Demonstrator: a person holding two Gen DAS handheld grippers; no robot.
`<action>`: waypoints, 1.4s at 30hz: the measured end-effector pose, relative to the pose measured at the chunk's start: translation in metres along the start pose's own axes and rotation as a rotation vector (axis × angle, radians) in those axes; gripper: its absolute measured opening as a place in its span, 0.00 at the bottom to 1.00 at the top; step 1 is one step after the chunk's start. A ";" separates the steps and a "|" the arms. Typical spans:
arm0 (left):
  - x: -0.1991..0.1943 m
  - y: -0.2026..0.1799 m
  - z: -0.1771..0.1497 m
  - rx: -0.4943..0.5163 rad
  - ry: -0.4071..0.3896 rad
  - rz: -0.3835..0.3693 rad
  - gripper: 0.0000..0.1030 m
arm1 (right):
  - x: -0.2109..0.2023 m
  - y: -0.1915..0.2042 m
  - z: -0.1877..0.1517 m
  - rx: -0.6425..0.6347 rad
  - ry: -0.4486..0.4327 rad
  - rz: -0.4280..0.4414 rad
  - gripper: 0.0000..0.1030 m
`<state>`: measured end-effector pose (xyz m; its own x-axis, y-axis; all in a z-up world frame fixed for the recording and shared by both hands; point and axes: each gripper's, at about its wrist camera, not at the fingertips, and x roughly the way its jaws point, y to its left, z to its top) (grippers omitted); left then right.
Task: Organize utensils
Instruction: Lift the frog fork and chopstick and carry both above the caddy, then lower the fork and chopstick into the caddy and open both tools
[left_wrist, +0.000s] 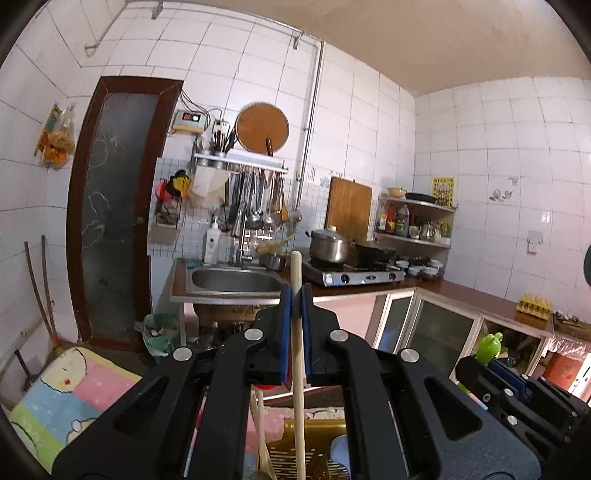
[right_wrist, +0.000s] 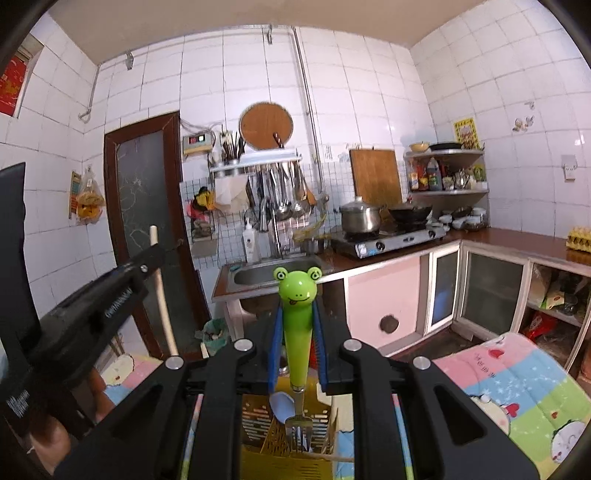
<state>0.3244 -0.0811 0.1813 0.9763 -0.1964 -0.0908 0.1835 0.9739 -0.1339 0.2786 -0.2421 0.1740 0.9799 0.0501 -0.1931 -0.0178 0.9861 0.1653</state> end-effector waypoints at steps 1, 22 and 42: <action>0.003 0.000 -0.004 0.004 0.000 0.004 0.04 | 0.006 -0.001 -0.005 0.003 0.013 0.002 0.15; 0.026 -0.018 0.005 0.093 -0.096 -0.005 0.04 | 0.027 -0.007 -0.024 -0.012 0.064 -0.010 0.15; 0.037 0.015 -0.081 0.078 0.124 0.014 0.05 | 0.053 -0.008 -0.063 -0.018 0.178 -0.040 0.15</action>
<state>0.3540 -0.0826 0.0962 0.9579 -0.1909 -0.2144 0.1832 0.9815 -0.0552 0.3176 -0.2371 0.1014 0.9293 0.0369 -0.3674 0.0148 0.9905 0.1367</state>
